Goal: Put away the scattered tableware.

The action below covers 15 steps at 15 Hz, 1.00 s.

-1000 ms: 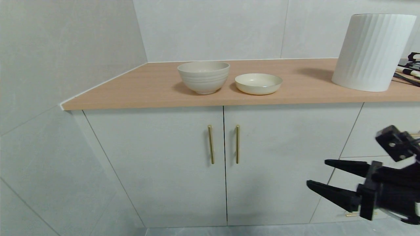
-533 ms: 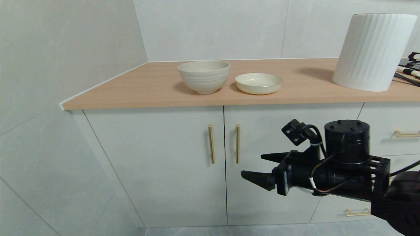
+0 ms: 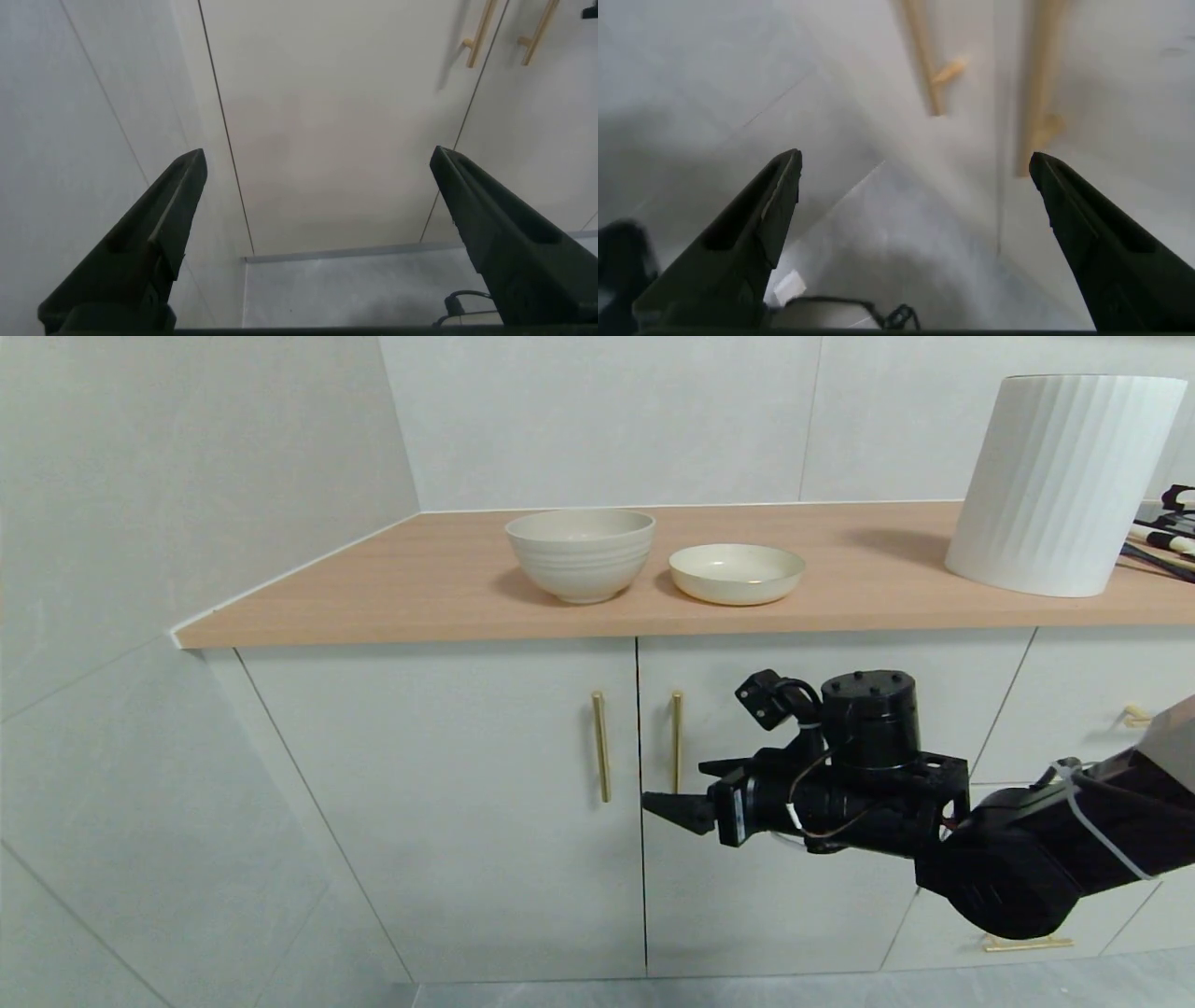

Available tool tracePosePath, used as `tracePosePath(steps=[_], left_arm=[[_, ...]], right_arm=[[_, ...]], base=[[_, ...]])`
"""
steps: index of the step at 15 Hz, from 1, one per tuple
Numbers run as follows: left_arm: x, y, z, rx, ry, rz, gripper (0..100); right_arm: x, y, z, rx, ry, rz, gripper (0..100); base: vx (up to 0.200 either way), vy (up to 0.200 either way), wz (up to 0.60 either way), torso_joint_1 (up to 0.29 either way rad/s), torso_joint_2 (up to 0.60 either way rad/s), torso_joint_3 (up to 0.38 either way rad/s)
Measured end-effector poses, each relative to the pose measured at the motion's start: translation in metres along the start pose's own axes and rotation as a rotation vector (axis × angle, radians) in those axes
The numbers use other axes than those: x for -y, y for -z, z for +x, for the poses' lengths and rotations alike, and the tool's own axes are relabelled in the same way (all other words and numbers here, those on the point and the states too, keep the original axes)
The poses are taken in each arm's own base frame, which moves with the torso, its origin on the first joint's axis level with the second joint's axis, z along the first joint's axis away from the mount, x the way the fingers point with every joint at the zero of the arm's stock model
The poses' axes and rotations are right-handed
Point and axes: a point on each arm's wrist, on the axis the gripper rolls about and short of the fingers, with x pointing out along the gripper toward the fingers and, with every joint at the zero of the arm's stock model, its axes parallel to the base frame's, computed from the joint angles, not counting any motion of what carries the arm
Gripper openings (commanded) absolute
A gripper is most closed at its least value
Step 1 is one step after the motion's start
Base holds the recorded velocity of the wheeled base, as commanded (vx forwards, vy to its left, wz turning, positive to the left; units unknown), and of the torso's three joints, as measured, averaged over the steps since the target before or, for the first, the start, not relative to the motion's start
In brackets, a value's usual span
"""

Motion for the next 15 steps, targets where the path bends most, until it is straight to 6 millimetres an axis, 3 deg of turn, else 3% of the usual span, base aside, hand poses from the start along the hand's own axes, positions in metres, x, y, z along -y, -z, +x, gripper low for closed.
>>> tracePosePath(steps=[15], left_arm=[[0.000, 0.000, 0.000, 0.000, 0.000, 0.000, 100]], right_arm=[[0.016, 0.004, 0.030, 0.095, -0.009, 0.096, 100]], base=[[0.000, 0.000, 0.00, 0.000, 0.00, 0.000]])
